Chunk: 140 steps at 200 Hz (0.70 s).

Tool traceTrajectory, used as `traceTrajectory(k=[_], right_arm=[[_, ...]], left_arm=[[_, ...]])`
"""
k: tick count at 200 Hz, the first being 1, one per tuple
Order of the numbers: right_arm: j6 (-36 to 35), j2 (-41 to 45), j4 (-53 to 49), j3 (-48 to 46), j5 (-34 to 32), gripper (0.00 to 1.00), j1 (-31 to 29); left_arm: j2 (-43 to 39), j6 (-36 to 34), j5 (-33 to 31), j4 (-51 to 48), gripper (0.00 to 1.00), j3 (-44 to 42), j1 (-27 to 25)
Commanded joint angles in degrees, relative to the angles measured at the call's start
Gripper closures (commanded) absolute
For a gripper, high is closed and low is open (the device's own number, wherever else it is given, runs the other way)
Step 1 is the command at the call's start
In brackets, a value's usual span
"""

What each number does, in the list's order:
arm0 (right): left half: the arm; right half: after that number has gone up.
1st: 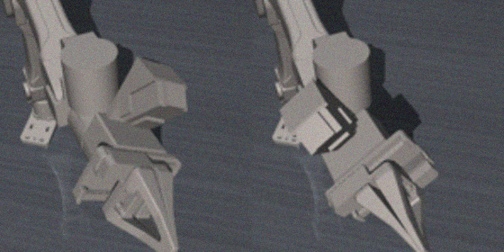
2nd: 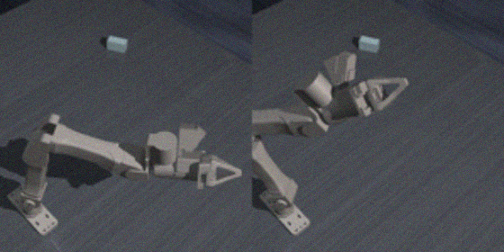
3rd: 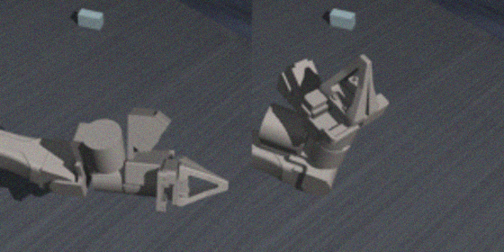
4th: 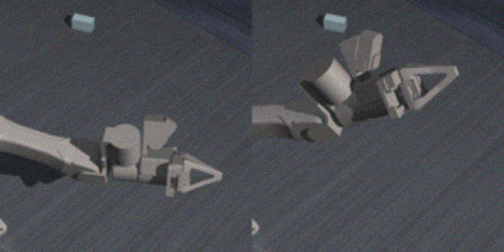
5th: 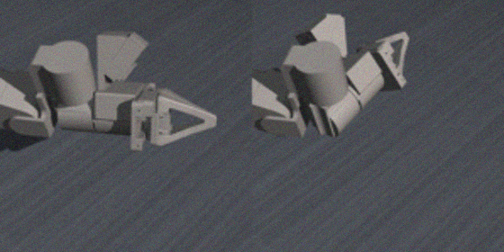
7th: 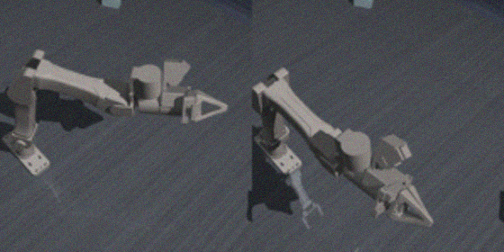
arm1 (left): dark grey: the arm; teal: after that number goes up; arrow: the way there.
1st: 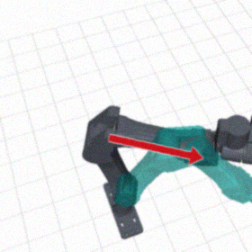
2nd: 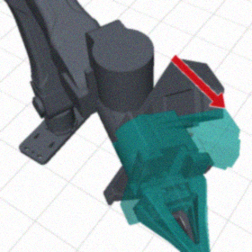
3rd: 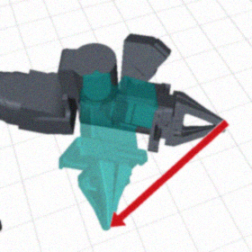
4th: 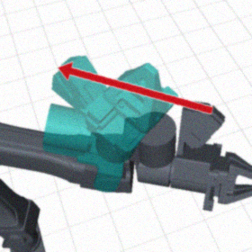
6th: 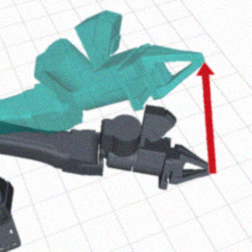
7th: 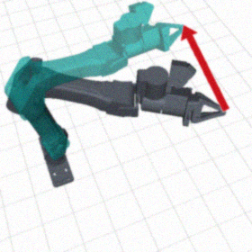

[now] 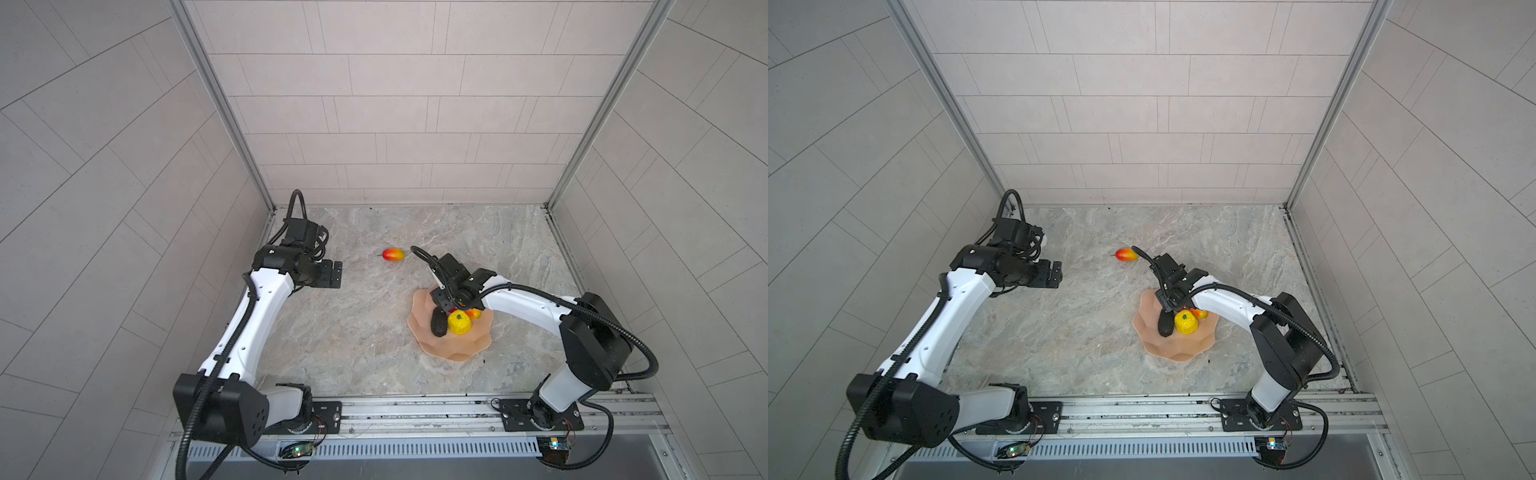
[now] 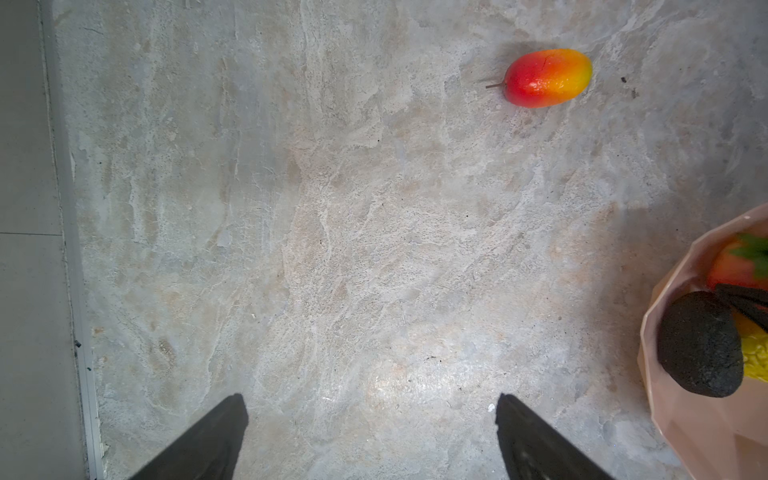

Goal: Place and organize the fake fruits in the fruit bowl
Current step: 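Carry the strawberry into the bowl and release it, then grasp the remaining red-yellow mango farther from the robot with the right gripper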

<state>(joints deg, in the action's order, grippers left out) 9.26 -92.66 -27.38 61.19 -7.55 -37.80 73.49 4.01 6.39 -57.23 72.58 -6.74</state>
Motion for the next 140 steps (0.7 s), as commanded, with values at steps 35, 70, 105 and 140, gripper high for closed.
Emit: traceTrajectory(k=[35,70,105,140], right_arm=[[-3.26,3.88,-5.35,8.1,-0.01,0.11,-0.86],[-6.26,-5.46,-5.39,21.2,4.15,0.08,-1.05],[-7.92,-22.74,-7.52,39.03,8.74,0.07,-1.05],[-10.33,-39.52,-15.19,60.17,10.76,0.07,-0.2]], left_arm=[[-0.13,-0.68,0.12,-0.16,0.0,-0.3,0.35],[-0.11,-0.7,-0.02,-0.16,0.0,-0.24,0.33],[0.08,-0.71,-0.49,-0.19,0.0,-0.37,0.33],[0.25,-0.67,-0.58,-0.27,0.0,-0.35,0.29]])
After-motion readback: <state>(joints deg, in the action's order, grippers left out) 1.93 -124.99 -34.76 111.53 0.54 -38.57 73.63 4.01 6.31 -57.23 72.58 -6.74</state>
